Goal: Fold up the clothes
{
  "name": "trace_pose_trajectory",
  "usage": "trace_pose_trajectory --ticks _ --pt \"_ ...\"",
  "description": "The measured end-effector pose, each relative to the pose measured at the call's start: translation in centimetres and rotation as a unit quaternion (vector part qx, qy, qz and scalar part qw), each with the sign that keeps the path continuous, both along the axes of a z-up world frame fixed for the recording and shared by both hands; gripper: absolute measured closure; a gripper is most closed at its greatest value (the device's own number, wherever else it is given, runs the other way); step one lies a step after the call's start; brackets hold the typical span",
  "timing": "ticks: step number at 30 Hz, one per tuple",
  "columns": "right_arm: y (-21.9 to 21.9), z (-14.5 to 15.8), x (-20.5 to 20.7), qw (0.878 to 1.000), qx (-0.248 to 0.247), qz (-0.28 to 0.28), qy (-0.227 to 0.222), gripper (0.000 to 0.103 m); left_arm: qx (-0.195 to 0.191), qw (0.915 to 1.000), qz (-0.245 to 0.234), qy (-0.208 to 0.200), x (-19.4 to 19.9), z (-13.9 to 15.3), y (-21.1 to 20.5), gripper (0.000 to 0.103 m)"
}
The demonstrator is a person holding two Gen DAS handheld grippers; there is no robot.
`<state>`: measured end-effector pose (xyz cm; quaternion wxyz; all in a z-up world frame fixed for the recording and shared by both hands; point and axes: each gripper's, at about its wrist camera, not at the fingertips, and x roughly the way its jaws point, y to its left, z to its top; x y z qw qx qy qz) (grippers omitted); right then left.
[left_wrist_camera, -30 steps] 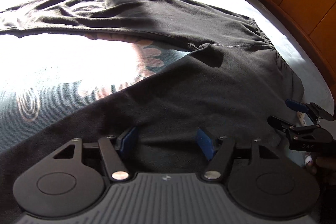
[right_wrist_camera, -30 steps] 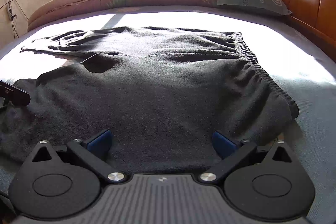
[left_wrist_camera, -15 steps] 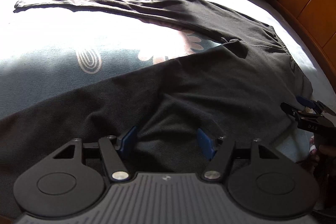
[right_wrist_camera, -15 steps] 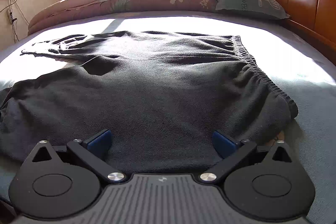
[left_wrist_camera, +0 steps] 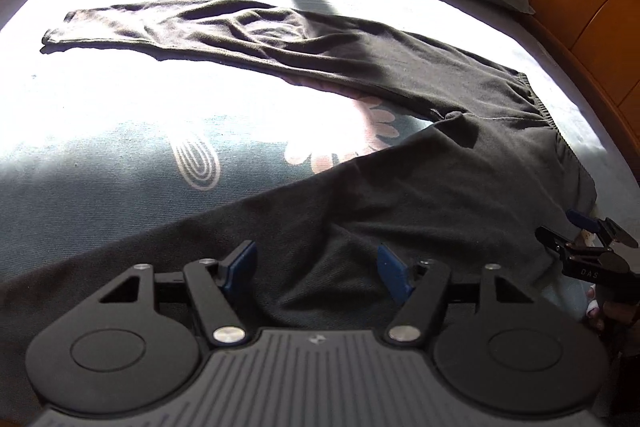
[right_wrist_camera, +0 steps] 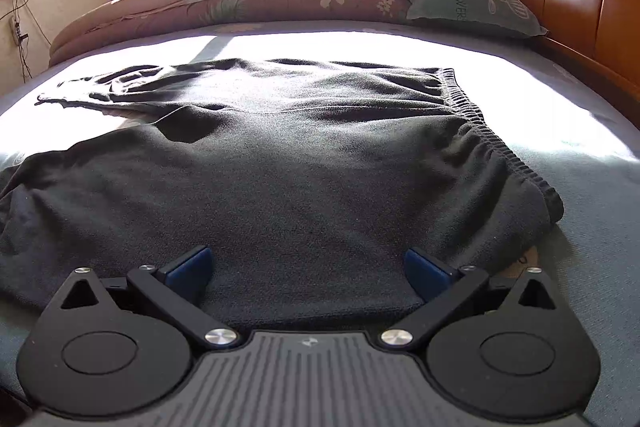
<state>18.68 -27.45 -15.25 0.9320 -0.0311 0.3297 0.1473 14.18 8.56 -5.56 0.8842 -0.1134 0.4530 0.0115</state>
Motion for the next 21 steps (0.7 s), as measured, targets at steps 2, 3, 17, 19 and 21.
trace_pose_trajectory --ticks 2,3,17,19,21 --pt "0.1 0.6 0.1 1.0 0.001 0.0 0.009 0.0 0.017 0.9997 -0.014 -0.009 2.1 1.0 -0.2 0.035" --pt "0.2 1.0 0.2 1.0 0.003 0.001 0.014 0.0 0.027 0.9993 -0.022 -0.012 3.3 1.3 -0.5 0.035" --pt "2.9 2.6 7.3 1.0 0.007 0.015 -0.005 0.0 0.059 0.9926 -0.105 -0.018 20.6 -2.8 -6.4 0.035" --pt "3.3 1.9 8.0 1.0 0.006 0.019 -0.001 0.0 0.064 0.9918 -0.11 -0.011 22.2 -4.2 -7.2 0.035" --pt "3.5 1.2 8.3 1.0 0.008 0.026 0.005 0.0 0.069 0.9916 -0.109 -0.013 22.1 -5.2 -7.5 0.034"
